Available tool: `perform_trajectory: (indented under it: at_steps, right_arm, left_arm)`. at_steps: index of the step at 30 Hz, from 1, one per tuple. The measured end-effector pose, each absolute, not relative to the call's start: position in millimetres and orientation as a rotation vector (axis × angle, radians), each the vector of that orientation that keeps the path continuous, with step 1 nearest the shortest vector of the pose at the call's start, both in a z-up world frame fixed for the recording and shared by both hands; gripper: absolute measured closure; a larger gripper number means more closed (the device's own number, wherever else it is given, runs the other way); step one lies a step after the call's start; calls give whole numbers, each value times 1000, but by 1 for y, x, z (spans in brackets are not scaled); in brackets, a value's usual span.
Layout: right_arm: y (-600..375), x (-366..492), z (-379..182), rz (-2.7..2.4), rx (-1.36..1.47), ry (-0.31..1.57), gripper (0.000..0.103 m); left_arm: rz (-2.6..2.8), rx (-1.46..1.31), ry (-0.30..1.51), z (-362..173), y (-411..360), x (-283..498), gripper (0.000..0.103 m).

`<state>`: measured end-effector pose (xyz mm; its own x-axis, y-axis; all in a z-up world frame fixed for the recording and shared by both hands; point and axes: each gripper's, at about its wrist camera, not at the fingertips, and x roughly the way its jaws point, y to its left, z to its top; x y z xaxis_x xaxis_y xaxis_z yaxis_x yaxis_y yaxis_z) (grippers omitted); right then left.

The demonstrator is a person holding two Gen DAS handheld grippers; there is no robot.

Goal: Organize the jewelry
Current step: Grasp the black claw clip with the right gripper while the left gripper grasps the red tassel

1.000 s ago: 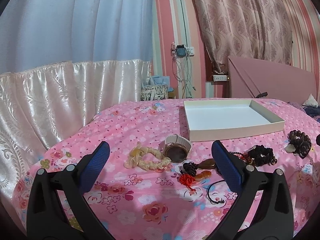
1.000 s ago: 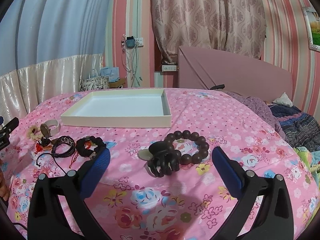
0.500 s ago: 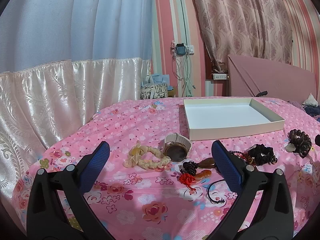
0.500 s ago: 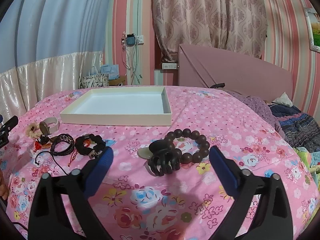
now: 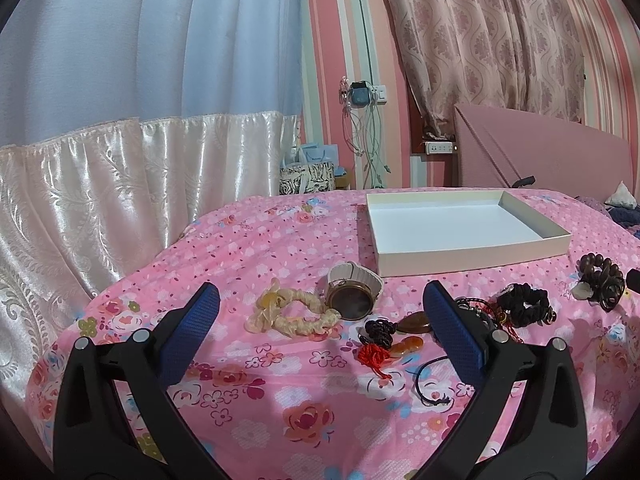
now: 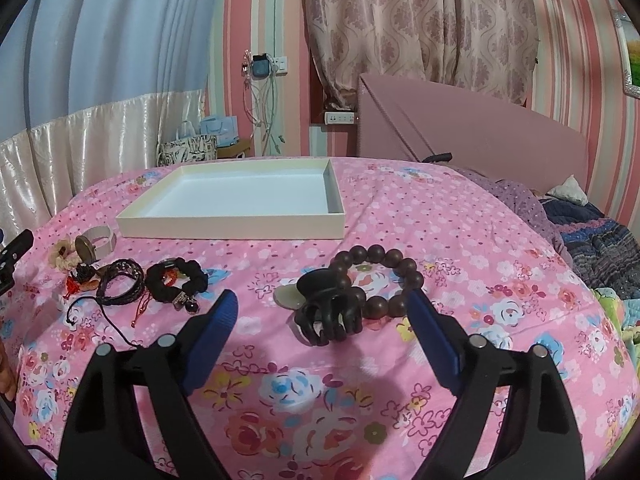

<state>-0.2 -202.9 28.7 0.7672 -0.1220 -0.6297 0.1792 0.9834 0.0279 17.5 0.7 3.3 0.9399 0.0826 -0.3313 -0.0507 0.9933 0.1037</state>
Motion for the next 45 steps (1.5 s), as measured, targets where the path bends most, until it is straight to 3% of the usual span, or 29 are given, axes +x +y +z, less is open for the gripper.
perform_trajectory:
  at_steps: [7, 12, 33, 36, 38, 40, 43, 45]
  right_arm:
    - [-212, 4, 23, -137, 135, 714, 17]
    - [-223, 19, 9, -71, 165, 834, 37]
    - [-224, 61, -18, -31, 138, 986, 57]
    - [-224, 58, -14, -20, 147, 964, 58]
    - [-223, 57, -12, -12, 148, 955, 58]
    - [-223, 55, -10, -10, 148, 947, 58]
    - [-222, 50, -7, 3, 159, 939, 58]
    - [-220, 47, -6, 13, 163, 938, 58]
  left_arm:
    - [66, 92, 353, 3, 1, 21, 3]
    - [43, 94, 422, 0, 4, 30, 3]
    - [-70, 130, 713, -27, -11, 81, 4]
    - [-58, 125, 755, -32, -9, 89, 21]
    - [-63, 109, 791, -37, -6, 94, 41]
    - [-78, 95, 823, -41, -4, 99, 54]
    - [-100, 93, 832, -44, -4, 97, 64]
    - [-127, 101, 844, -46, -7, 97, 81]
